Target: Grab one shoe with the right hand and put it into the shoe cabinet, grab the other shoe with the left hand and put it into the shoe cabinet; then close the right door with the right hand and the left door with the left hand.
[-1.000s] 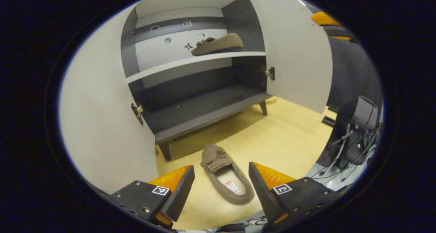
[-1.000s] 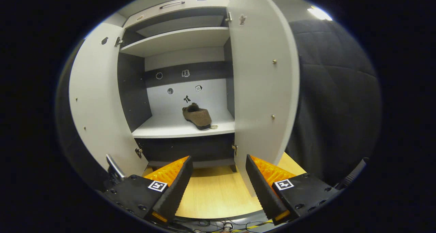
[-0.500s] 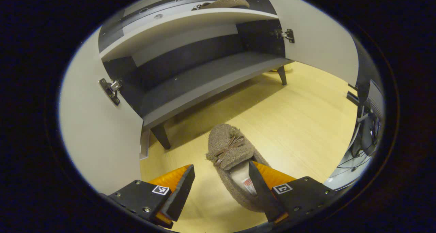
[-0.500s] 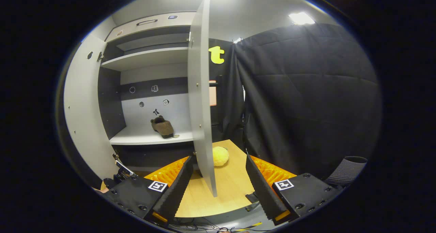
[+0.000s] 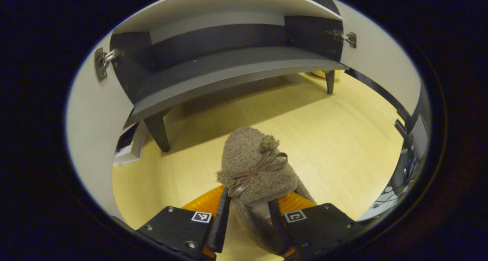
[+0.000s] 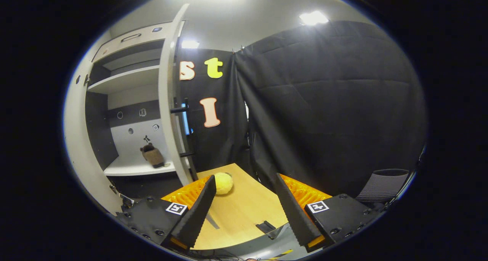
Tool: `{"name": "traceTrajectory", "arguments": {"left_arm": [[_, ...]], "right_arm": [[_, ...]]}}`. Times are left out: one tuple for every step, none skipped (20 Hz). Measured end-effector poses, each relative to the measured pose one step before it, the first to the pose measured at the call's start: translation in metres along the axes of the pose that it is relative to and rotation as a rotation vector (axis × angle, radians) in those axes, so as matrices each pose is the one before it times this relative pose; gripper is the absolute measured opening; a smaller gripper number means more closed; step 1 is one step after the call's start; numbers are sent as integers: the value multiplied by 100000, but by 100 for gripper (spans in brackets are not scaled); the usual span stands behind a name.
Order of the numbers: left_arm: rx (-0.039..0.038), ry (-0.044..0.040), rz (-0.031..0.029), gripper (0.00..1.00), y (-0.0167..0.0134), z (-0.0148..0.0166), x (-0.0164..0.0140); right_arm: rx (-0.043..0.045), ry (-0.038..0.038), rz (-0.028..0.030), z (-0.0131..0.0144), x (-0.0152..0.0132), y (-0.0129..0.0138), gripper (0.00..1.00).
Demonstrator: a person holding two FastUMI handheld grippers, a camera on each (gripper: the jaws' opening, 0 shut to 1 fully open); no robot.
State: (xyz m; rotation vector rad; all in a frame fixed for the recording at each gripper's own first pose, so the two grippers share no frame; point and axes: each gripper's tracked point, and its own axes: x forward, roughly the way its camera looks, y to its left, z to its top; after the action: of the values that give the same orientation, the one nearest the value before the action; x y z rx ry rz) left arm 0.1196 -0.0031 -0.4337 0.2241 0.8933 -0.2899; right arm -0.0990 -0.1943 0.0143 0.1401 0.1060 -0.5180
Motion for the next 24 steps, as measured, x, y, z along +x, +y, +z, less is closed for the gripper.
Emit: {"name": "traceTrajectory", "arguments": {"left_arm": [[-1813,376,2324,53,702,145,-257],[-1544,396,3785,44,1068,-72,210],[-1986,1830,1069,34,277,-394,104],[-275,2508,747,15,-86,-493,-7],[1262,18,464,16,29,103,-239],[2720,-1547,2741,16,612,371,115],[-537,1937,-791,9,-335,-414,257],[-369,184,-404,3,-240,47,-269],[-675,640,-854,3,-82,60,97],[-1369,866,-1051,3,-105,-47,196],[-1524,423,-664,3,-251,54,-100],[-1530,463,-588,3,-309,-29,-279],[-1972,874,-620,3,-404,-185,-208],[-2180,865,-321,2,-457,-36,-182],[-1601,-77,46,2,-500,-121,-661],[-1146,-808,99,2,-414,199,-530],[-1049,-582,155,2,-267,335,-500],[-1144,-423,184,2,-103,175,-670],[-881,-565,479,2,-60,311,-1019],[593,229,1713,2,171,402,-1074],[1379,269,1985,2,106,413,-933],[1088,-1298,717,2,-496,815,-816],[-116,-1935,-354,2,-1055,784,-455],[-1049,-2158,-952,2,-397,723,-1049]], "right_arm": [[1631,-392,-555,147,275,-626,98],[1340,-159,-788,32,544,-705,98],[1265,-104,-893,-19,384,-622,98],[1382,-81,-533,-193,491,-574,98],[1444,-118,-322,-20,477,-425,98],[1510,-204,-317,-126,645,-247,98],[1397,73,73,-109,572,-222,98],[1160,346,254,-114,184,107,98],[607,510,259,-120,515,-188,98],[133,456,291,-166,877,-355,98],[-232,523,422,-134,627,-150,98],[-469,281,483,-199,602,63,98],[-608,236,569,-101,576,9,98],[-719,303,654,5,606,35,98],[-737,291,788,40,597,86,98],[-703,418,1037,39,649,64,98],[-671,365,1070,18,585,126,98],[-636,311,1128,68,718,141,98],[-465,99,1208,88,589,127,98],[-181,42,1168,134,664,195,98],[-157,32,1214,40,583,44,98],[-471,145,1371,-2,727,28,98],[-743,340,1203,139,835,-40,98],[-807,497,1350,9,838,-3,98]]}}
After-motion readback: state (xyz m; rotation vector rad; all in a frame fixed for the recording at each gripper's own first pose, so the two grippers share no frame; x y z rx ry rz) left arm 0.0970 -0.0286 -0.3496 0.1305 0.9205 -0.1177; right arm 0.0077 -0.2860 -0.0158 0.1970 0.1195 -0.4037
